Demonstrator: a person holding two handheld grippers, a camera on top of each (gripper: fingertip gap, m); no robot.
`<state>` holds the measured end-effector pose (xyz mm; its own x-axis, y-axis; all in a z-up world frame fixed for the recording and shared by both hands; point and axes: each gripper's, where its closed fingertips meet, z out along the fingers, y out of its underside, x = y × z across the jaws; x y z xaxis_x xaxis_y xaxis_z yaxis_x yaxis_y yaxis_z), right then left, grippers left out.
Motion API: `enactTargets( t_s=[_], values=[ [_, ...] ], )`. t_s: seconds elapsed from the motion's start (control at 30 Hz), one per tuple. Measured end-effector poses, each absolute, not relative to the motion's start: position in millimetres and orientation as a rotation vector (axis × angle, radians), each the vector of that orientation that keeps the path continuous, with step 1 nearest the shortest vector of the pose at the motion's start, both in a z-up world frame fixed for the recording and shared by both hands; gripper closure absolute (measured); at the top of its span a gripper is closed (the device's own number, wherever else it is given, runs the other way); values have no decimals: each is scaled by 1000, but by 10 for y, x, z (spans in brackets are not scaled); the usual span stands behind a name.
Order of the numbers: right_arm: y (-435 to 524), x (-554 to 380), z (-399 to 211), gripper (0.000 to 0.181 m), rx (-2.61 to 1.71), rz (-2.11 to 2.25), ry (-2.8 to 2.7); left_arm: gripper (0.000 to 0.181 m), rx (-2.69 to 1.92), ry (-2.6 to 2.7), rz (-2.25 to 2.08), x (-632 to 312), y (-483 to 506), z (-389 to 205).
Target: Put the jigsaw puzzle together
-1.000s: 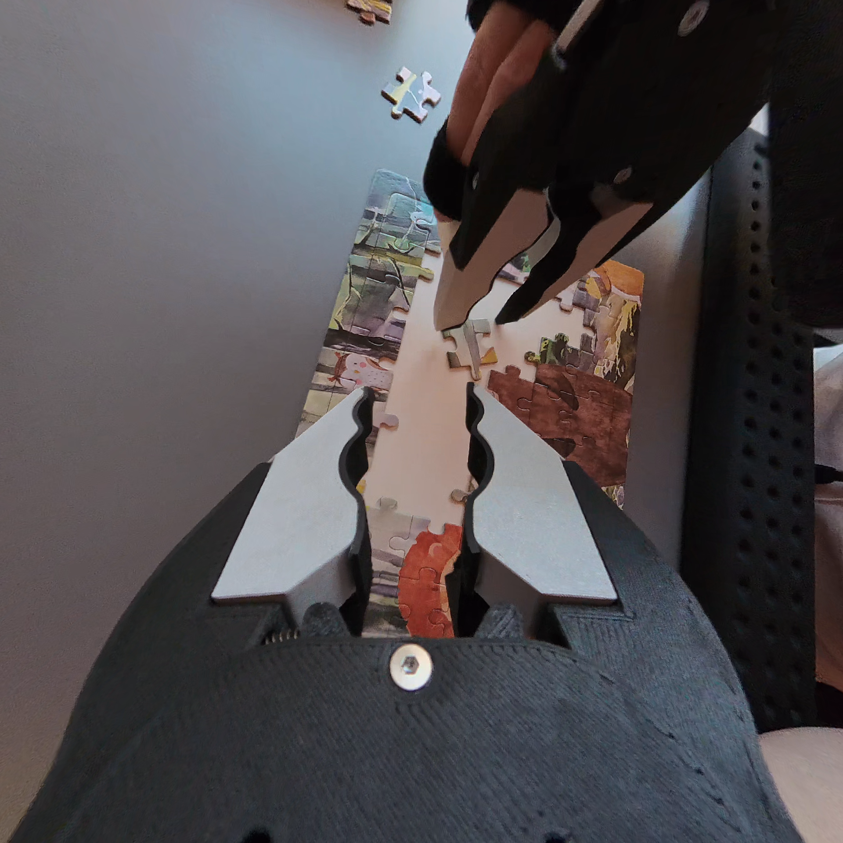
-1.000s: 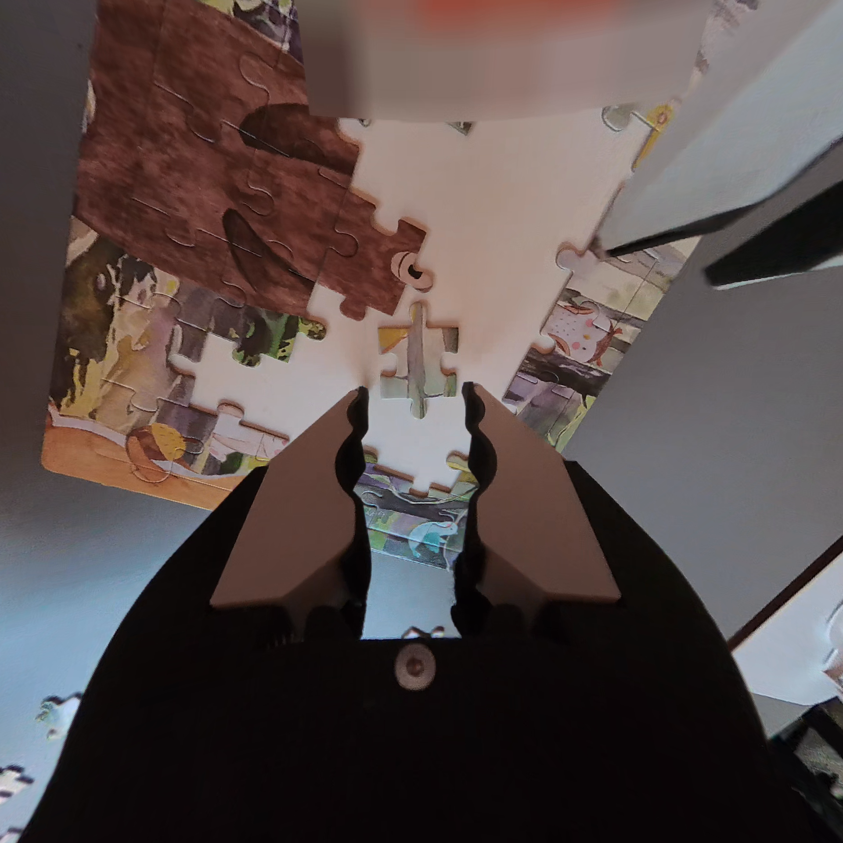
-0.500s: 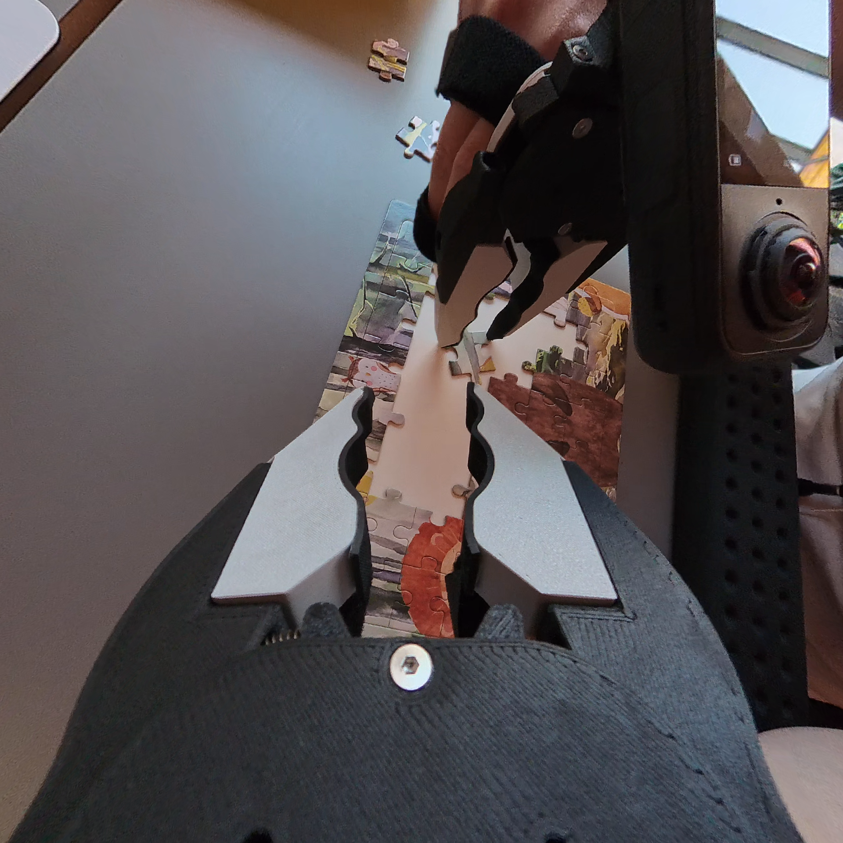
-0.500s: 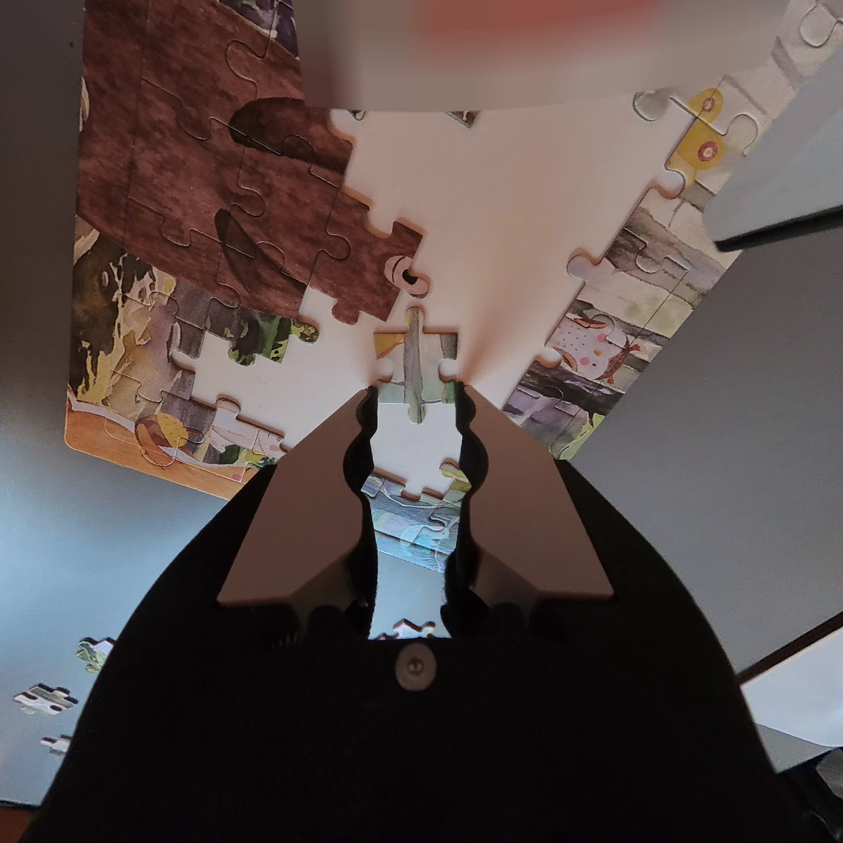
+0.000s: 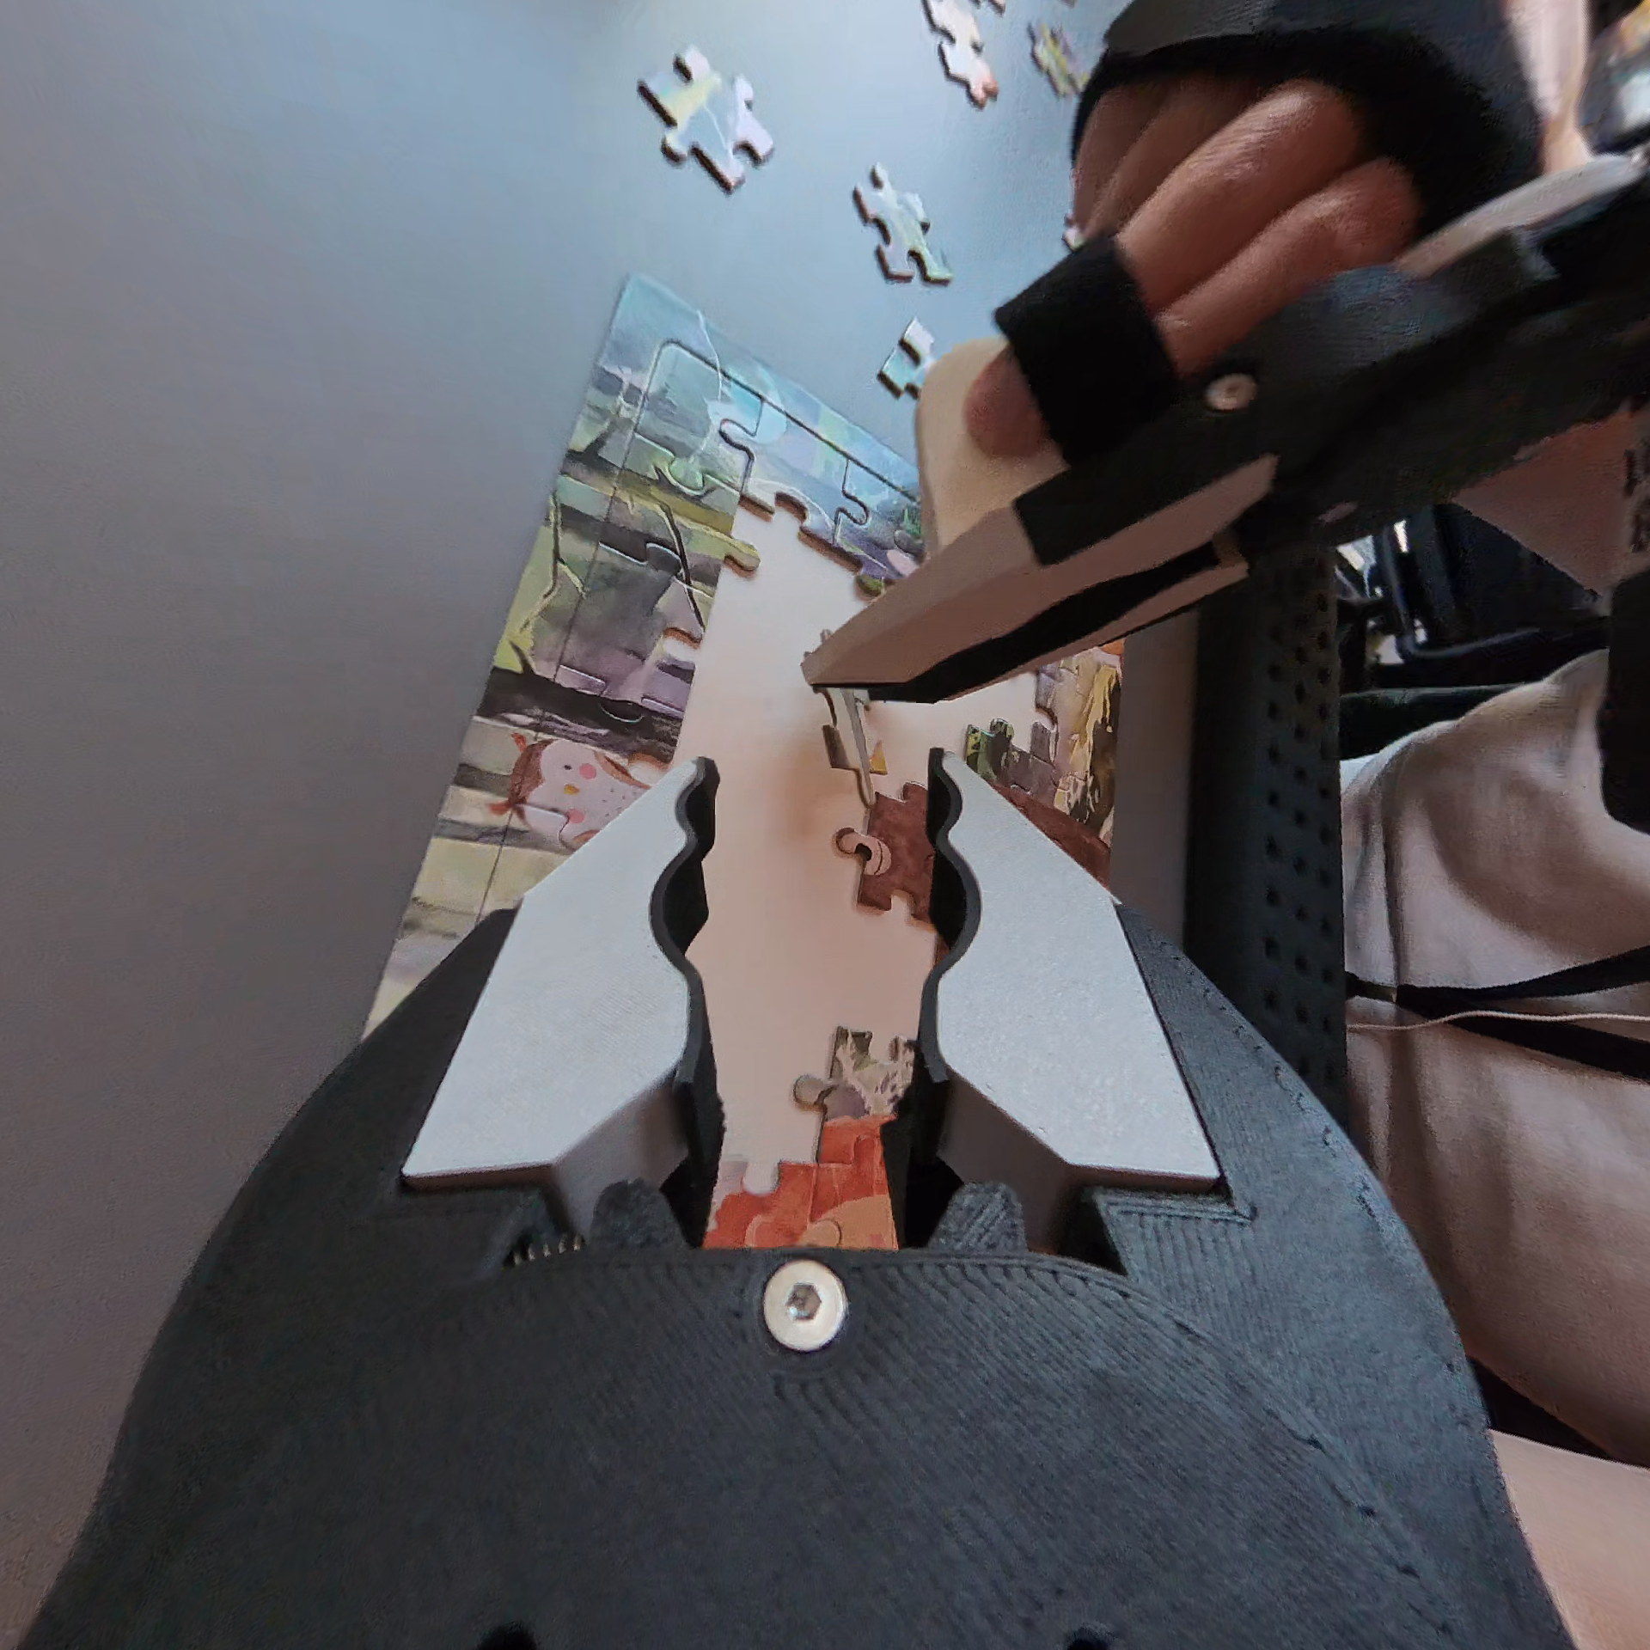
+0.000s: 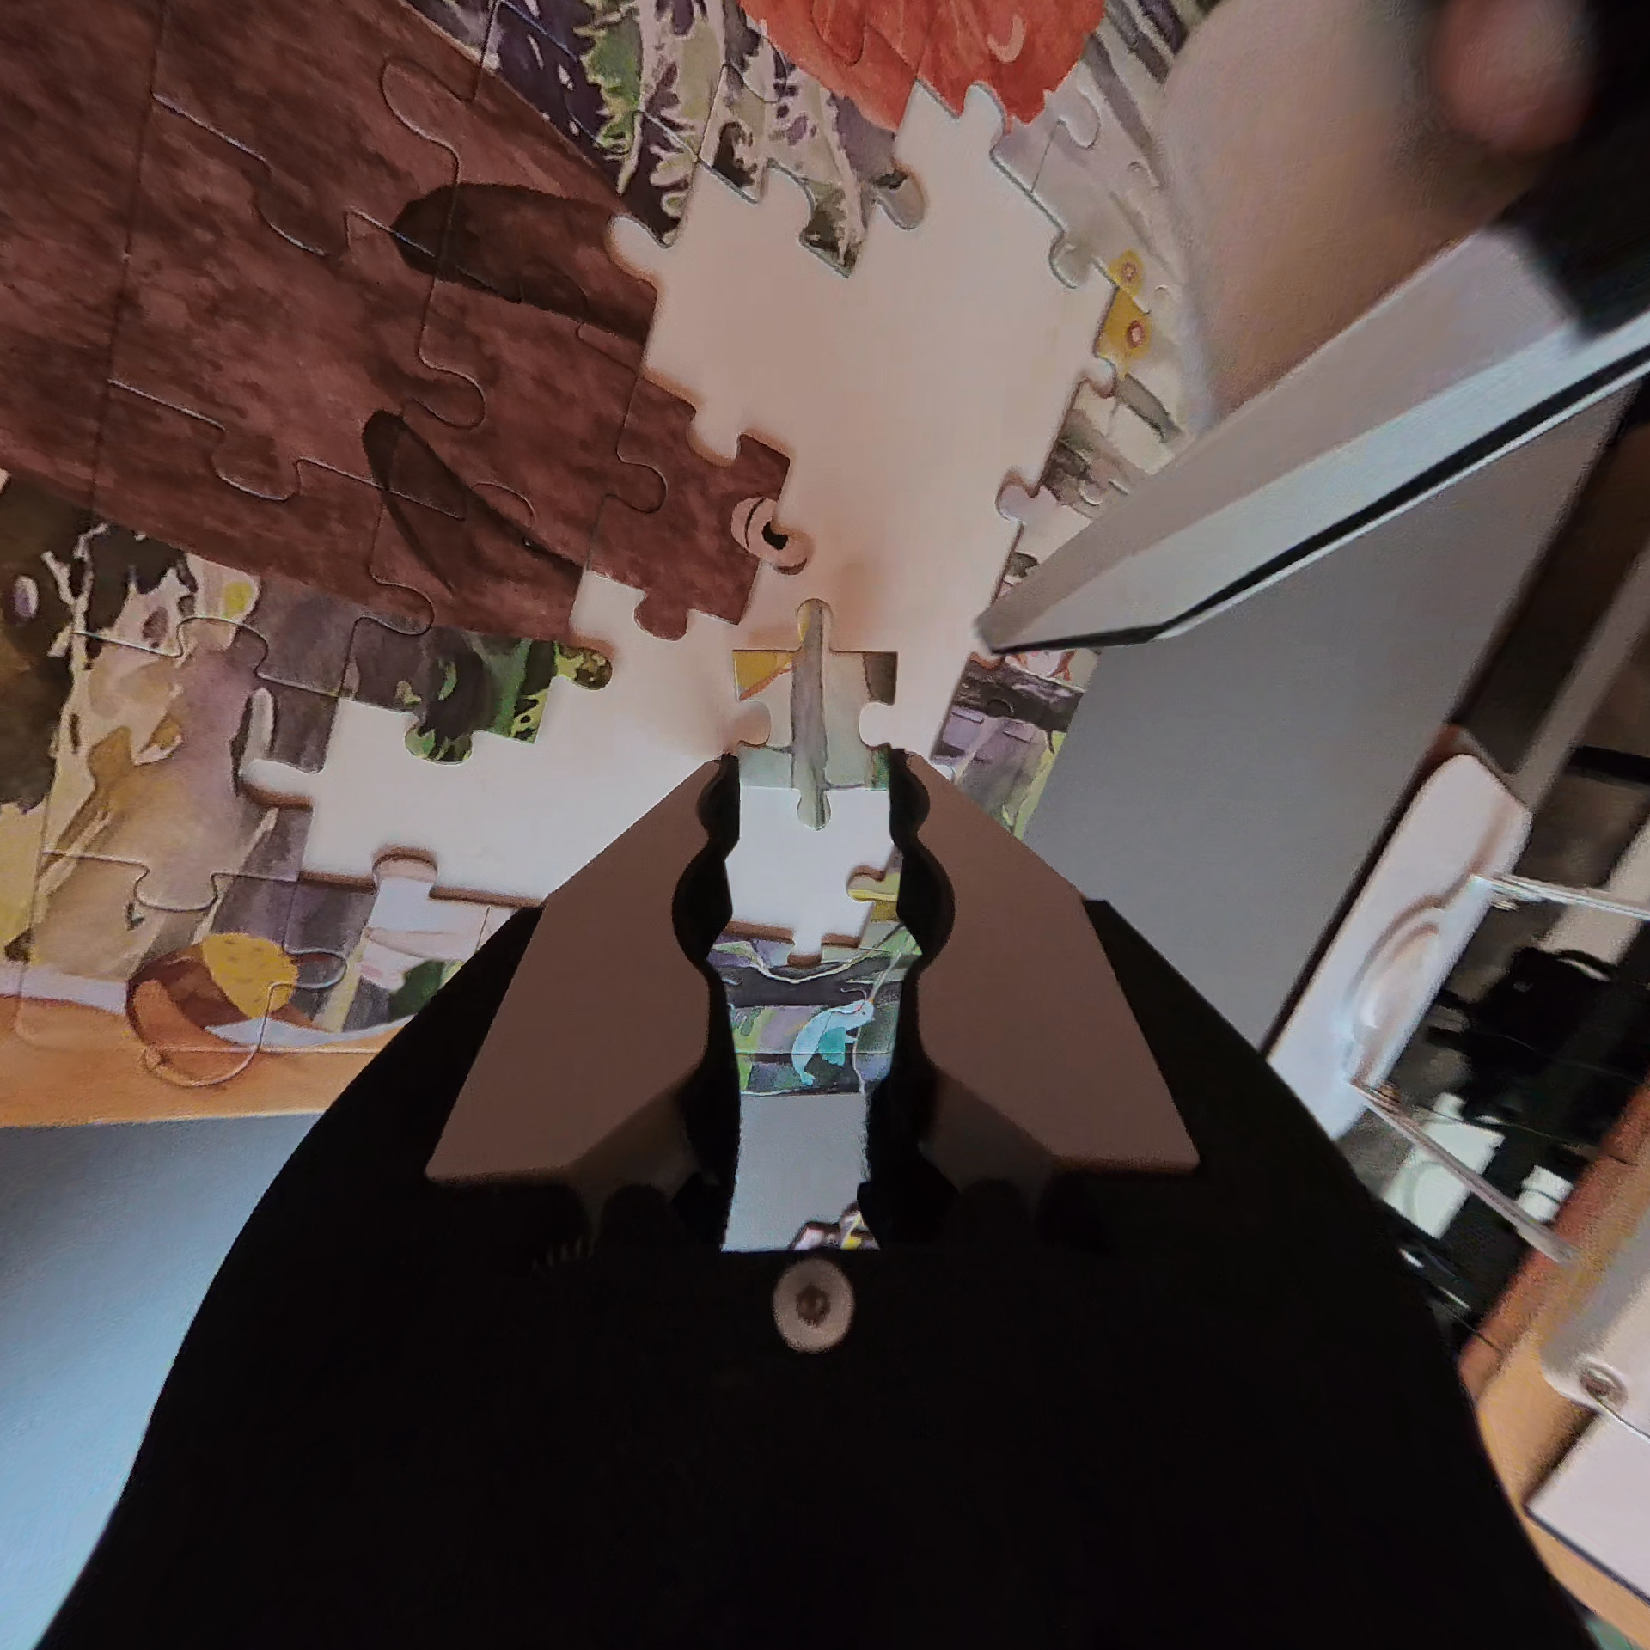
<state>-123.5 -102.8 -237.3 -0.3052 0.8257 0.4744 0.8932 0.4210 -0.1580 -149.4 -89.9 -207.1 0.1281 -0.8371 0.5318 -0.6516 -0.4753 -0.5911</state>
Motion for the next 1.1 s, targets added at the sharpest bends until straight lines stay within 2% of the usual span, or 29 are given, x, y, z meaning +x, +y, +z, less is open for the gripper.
enactTargets(
  t_s=[0.2,0.27,0.33,0.4,0.47,0.63,0.7,0.87,0.97,1.03,1.1],
  values=[
    [-1036,-1227,-2330,149,-1379,-311,-2017,148,-2254,1547,-1318,-1295,-1051,-2270],
    [-1032,-1221,-2327,148,-1398,-305,-1983,157,-2261,1594,-1279,-1298,-1085,-2330],
    [-1028,-1221,-2325,148,-1413,-300,-1960,178,-2242,1641,-1268,-1287,-1125,-2348],
    [-1006,-1206,-2306,150,-1444,-291,-1916,181,-2219,1673,-1252,-1282,-1141,-2333],
    [-1007,-1209,-2212,149,-1524,-151,-1818,181,-2185,1734,-1186,-1328,-1154,-2311],
    [-1253,-1250,-1716,146,-1906,783,-1592,181,-2049,1905,-1013,-1462,-1285,-2083],
    [-1280,-1323,-1574,151,-1922,988,-1550,181,-2003,1937,-976,-1490,-1337,-1972],
    [-1363,-1501,-1667,158,-1980,1097,-1552,181,-1956,1959,-938,-1551,-1413,-1818],
    [-1388,-1547,-1742,177,-1996,1079,-1571,181,-1941,1987,-937,-1544,-1460,-1801],
    [-1416,-1560,-1755,181,-1985,1075,-1587,181,-1947,1995,-923,-1552,-1462,-1813],
    [-1328,-1562,-1683,181,-1956,1059,-1510,172,-1946,1900,-921,-1555,-1342,-1754]
  ],
)
